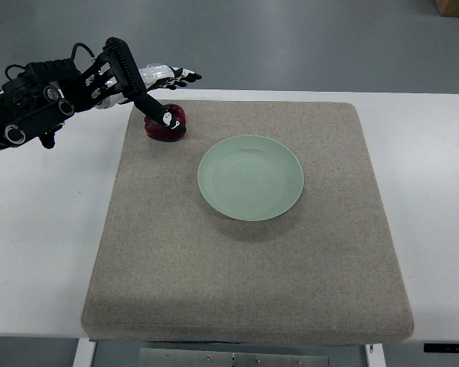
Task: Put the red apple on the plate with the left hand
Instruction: 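Reach the left hand down over the red apple, then close the left hand fingers around the red apple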
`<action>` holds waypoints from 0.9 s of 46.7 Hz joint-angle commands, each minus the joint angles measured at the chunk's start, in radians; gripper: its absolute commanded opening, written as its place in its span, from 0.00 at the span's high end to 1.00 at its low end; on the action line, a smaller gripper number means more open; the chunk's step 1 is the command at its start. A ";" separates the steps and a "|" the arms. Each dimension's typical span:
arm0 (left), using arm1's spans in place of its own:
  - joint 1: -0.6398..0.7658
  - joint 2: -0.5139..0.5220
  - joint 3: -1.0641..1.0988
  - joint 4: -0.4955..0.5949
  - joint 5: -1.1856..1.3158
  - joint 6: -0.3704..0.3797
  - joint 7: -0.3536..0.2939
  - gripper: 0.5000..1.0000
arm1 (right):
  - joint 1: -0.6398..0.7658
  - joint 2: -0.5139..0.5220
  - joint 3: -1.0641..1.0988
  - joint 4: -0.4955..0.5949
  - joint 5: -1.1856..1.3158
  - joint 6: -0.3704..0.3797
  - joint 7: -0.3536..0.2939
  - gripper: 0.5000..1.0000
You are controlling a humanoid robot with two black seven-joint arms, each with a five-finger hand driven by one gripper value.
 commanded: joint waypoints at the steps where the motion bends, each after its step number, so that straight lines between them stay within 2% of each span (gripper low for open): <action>1: 0.003 -0.001 0.000 0.001 0.081 0.037 0.000 0.04 | 0.000 0.000 -0.001 0.000 0.000 0.000 0.000 0.08; 9: 0.015 -0.006 0.011 0.036 0.195 0.092 0.000 0.05 | 0.000 0.000 0.001 0.000 0.000 0.000 0.000 0.07; 15: 0.014 -0.024 0.084 0.062 0.195 0.098 -0.004 0.05 | 0.000 0.000 -0.001 0.000 0.000 0.000 0.000 0.07; 27: 0.017 -0.032 0.081 0.062 0.184 0.101 -0.006 0.05 | 0.000 0.000 -0.001 0.000 0.000 0.000 0.000 0.07; 34: 0.034 -0.055 0.086 0.076 0.179 0.147 -0.006 0.04 | 0.000 0.000 -0.001 0.000 0.000 0.000 0.000 0.07; 42: 0.035 -0.055 0.088 0.084 0.181 0.152 -0.011 0.05 | 0.000 0.000 -0.001 0.000 0.000 0.000 0.000 0.07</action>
